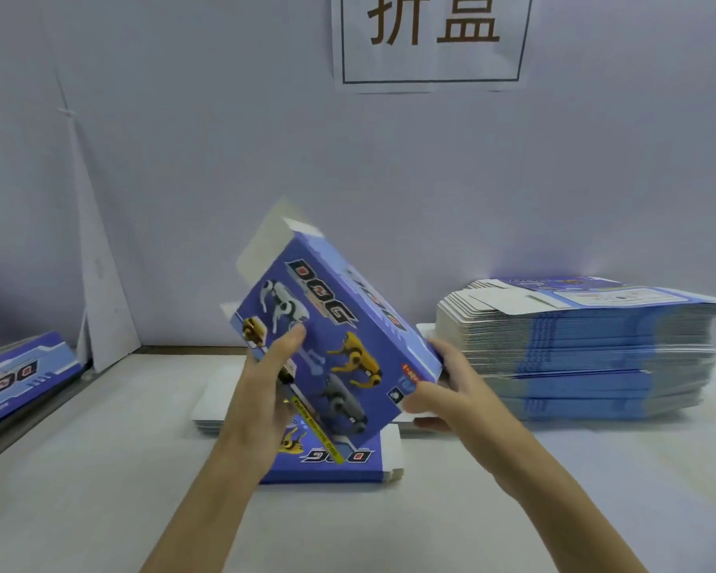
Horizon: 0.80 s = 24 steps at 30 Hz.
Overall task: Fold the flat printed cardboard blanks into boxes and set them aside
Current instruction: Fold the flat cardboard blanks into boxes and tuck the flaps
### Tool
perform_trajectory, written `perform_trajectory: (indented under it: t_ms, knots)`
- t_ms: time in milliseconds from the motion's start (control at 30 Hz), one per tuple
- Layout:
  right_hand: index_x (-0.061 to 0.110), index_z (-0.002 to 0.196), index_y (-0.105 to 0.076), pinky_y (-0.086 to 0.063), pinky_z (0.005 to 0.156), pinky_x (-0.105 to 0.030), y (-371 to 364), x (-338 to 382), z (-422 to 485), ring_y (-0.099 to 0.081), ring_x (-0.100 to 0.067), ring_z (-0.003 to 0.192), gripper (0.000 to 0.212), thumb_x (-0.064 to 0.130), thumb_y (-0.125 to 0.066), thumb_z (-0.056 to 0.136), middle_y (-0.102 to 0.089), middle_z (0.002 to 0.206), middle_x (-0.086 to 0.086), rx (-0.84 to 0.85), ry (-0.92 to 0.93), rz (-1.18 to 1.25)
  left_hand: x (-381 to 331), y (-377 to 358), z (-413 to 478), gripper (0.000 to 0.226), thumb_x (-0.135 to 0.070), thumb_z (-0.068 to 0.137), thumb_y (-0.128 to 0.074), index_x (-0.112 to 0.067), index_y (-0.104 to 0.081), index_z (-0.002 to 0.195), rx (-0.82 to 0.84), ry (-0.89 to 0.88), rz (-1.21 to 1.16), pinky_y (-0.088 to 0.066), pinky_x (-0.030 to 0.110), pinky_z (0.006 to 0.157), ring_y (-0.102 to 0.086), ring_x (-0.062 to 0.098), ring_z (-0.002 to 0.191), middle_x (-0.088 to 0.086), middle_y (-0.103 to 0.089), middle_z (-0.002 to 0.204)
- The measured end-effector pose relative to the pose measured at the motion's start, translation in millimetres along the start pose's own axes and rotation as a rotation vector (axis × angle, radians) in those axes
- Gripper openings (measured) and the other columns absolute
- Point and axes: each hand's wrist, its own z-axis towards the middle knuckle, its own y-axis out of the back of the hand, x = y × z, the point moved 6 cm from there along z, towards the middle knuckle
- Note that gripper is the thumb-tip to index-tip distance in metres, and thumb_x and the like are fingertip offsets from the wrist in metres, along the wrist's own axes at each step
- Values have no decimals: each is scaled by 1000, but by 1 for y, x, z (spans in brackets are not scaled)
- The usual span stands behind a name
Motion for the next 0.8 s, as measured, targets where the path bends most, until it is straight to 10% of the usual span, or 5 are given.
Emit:
perform_trajectory:
  t_ms: [167,300,400,667,800]
  knots:
    - [26,139,-44,-44,92,-32,28,-1,5,-53,-13,116,52,13,-59,91,-52,133,5,-365,6,-150,-10,6,2,69,-20,52,-91,-21,-59,113,12,-277,397,-55,20,70,-67,18,93,5,-69,102]
    - [30,113,-63,-50,88,-30,32,20,-3,-64,-9,102,36,45,-55,81,-71,106,11,-366,190,1,0,-8,-3,88,-21,70,-85,-39,-38,142,212,-197,760,-42,30,102,-51,9,124,-12,-50,134]
    - [24,103,-65,-54,71,-24,32,27,-7,-66,-5,88,35,50,-59,80,-72,98,8,-332,223,-64,-5,-9,-4,55,-51,84,-63,-33,-46,132,174,-60,670,-44,40,104,-52,11,118,-5,-50,139]
    - [11,88,-67,-52,57,-17,30,16,1,-62,-9,67,20,30,-67,86,-63,68,5,-296,143,112,-33,-4,-16,76,-80,71,-46,-10,-64,95,-90,-191,646,-47,58,92,-58,37,102,16,-65,102]
    - [21,75,-77,-53,58,-17,28,3,6,-65,-8,63,23,42,-69,71,-64,64,7,-183,37,383,-32,-2,-13,50,-76,71,-45,-34,-68,86,-79,-135,634,-49,51,95,-62,18,100,-15,-69,97]
